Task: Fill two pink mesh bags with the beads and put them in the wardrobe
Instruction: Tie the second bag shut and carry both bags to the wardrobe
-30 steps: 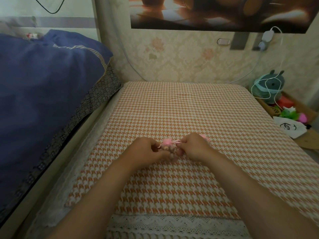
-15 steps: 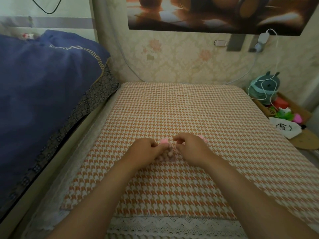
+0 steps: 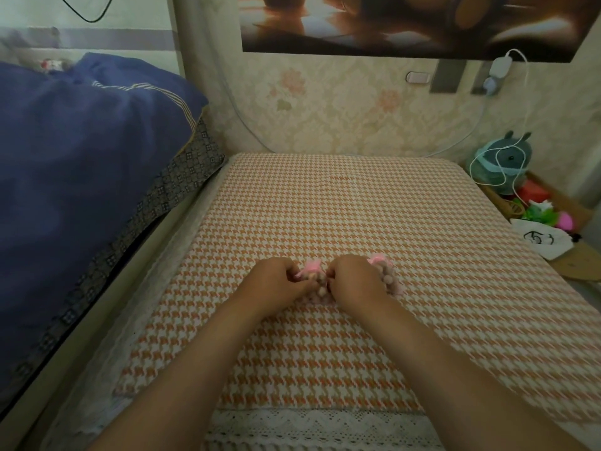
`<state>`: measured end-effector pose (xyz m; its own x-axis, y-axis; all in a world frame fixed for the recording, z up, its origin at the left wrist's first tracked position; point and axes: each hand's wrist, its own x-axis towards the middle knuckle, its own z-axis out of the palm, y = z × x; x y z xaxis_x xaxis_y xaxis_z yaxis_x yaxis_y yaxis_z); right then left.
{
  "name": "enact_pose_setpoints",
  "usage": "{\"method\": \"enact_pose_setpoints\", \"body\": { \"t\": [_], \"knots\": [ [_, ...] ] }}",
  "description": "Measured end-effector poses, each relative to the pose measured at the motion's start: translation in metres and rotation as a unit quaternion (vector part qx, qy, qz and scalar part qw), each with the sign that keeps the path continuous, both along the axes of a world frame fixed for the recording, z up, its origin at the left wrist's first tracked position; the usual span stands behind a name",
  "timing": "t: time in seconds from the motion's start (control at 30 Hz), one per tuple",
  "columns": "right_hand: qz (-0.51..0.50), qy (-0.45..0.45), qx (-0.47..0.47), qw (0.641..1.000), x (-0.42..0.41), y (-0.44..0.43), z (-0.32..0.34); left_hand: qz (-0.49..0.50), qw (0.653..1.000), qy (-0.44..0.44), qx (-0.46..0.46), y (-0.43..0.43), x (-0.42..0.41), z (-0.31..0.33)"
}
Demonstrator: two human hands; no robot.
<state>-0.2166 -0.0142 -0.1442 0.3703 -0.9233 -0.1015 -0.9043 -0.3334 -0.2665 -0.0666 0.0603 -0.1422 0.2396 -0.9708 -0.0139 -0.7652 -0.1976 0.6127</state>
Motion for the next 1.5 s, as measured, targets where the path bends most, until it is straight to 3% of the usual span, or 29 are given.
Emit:
{"method": "enact_pose_setpoints", "body": {
  "t": [0.2, 0.33, 0.5, 0.77, 0.93, 1.1, 1.2, 1.33, 1.5],
  "knots": [
    [-0.030, -0.074, -0.025, 0.997, -0.001, 0.001, 0.003, -0.004, 1.000, -0.007, 0.007, -0.002, 0.004, 0.000],
    [-0.012, -0.192, -0.037, 0.981, -0.009, 0.004, 0.015, 0.016, 1.000, -0.023, 0.002, -0.003, 0.002, 0.002],
    [0.028, -0.329, 0.026, 0.944, -0.008, 0.010, 0.019, 0.055, 0.997, 0.048, -0.025, -0.002, 0.000, 0.006],
    [0.022, -0.334, 0.082, 0.939, -0.016, 0.004, 0.018, -0.035, 0.990, 0.136, -0.008, 0.005, 0.004, 0.011],
    [0.025, -0.320, 0.121, 0.939, -0.020, -0.003, 0.017, -0.055, 0.964, 0.256, 0.038, 0.008, 0.007, 0.018],
    [0.042, -0.312, 0.110, 0.943, -0.022, -0.006, 0.014, -0.038, 0.961, 0.274, 0.014, 0.009, 0.004, 0.018],
    [0.045, -0.304, 0.087, 0.948, -0.022, -0.005, 0.012, -0.029, 0.968, 0.250, -0.008, 0.008, 0.004, 0.013],
    [0.047, -0.290, 0.058, 0.954, -0.021, 0.000, 0.013, -0.045, 0.993, 0.060, -0.089, 0.006, -0.001, 0.005],
    [0.068, -0.266, 0.023, 0.961, -0.019, 0.006, 0.010, -0.080, 0.985, 0.043, -0.150, 0.005, -0.010, -0.003]
  ]
}}
